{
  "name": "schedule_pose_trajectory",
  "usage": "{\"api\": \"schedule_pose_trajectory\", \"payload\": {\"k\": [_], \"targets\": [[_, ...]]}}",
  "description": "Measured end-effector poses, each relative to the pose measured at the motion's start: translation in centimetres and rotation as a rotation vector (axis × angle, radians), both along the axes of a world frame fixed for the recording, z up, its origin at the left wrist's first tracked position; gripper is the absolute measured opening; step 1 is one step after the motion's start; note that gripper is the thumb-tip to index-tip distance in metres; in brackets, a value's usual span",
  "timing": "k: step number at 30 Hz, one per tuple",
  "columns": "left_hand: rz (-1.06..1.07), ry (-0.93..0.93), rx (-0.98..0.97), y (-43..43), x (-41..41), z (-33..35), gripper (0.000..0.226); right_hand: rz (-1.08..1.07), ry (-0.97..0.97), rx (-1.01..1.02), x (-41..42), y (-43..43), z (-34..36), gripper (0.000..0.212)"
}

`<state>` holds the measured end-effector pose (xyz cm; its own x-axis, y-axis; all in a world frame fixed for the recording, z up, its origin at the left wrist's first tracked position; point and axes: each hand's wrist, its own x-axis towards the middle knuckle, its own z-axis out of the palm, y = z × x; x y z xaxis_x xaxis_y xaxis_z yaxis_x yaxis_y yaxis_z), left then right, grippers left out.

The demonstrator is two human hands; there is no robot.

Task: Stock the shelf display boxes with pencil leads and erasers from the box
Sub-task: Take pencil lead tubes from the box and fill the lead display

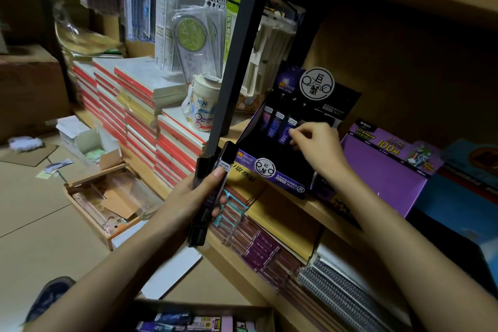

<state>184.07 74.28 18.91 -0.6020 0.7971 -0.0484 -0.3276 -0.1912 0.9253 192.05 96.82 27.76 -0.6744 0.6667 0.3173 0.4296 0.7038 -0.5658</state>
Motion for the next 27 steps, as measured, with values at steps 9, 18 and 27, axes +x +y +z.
{"api": "schedule_pose_trajectory", "payload": {"k": [9, 18, 27], "targets": [[-0.118, 0.078, -0.023, 0.7, 2.1, 0.8, 0.06, 0.313, 0.172, -0.734, 2.9, -9.2, -3.0, 0.029], [0.129, 0.076, -0.203, 1.4, 2.9, 0.7, 0.051, 0.164, 0.459, -0.716, 3.9, -5.5, -0.1, 0.003], [0.192, 0.02, -0.169, 1.3, 1.4, 0.7, 0.035, -0.152, 0.479, -0.097, 1.5, 2.5, 1.7, 0.019]]}}
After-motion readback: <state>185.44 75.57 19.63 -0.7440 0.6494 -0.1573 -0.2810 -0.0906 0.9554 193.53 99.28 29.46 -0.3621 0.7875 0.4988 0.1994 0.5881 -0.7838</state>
